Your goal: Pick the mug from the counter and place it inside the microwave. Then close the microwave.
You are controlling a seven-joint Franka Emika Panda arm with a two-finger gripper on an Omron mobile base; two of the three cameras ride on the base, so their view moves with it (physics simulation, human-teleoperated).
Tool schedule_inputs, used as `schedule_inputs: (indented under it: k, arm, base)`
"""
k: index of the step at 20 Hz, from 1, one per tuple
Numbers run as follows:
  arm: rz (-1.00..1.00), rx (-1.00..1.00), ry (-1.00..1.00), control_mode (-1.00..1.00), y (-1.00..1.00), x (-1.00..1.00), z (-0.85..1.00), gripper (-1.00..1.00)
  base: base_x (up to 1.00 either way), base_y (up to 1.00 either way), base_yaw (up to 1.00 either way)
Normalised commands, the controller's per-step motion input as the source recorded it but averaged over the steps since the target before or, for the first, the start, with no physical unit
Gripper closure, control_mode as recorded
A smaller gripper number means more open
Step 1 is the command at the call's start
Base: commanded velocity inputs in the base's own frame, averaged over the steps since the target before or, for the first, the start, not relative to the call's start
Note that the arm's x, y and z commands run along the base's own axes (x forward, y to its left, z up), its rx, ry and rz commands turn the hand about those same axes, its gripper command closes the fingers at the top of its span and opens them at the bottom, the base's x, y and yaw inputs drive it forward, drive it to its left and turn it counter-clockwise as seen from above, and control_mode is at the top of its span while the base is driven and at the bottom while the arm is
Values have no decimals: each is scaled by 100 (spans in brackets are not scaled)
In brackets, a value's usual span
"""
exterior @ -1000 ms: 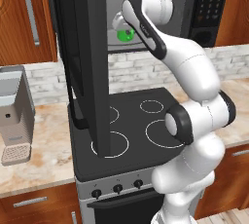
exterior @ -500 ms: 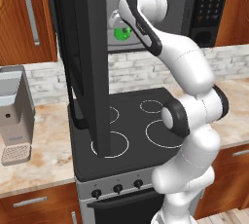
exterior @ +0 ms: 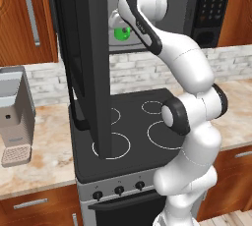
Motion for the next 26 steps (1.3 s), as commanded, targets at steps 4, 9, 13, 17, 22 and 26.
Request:
schedule_inputs:
  k: [4, 9, 13, 17, 22, 26]
  arm:
    - [0, 0, 0, -100, 3, 0, -2, 100]
    - [0, 0, 0, -100, 0, 0, 0, 100]
    - [0, 0, 0, -100, 0, 0, 0, -100]
    - [0, 0, 0, -100, 0, 0, 0, -100]
    - [0, 0, 0, -100, 0, 0, 0, -100]
    - [0, 0, 0, -100, 0, -16, 0, -100]
  base:
    - [0, 0, 0]
    - [0, 0, 0]
    - [0, 0, 0]
    - [0, 0, 0]
    - [0, 0, 0]
    - [0, 0, 0]
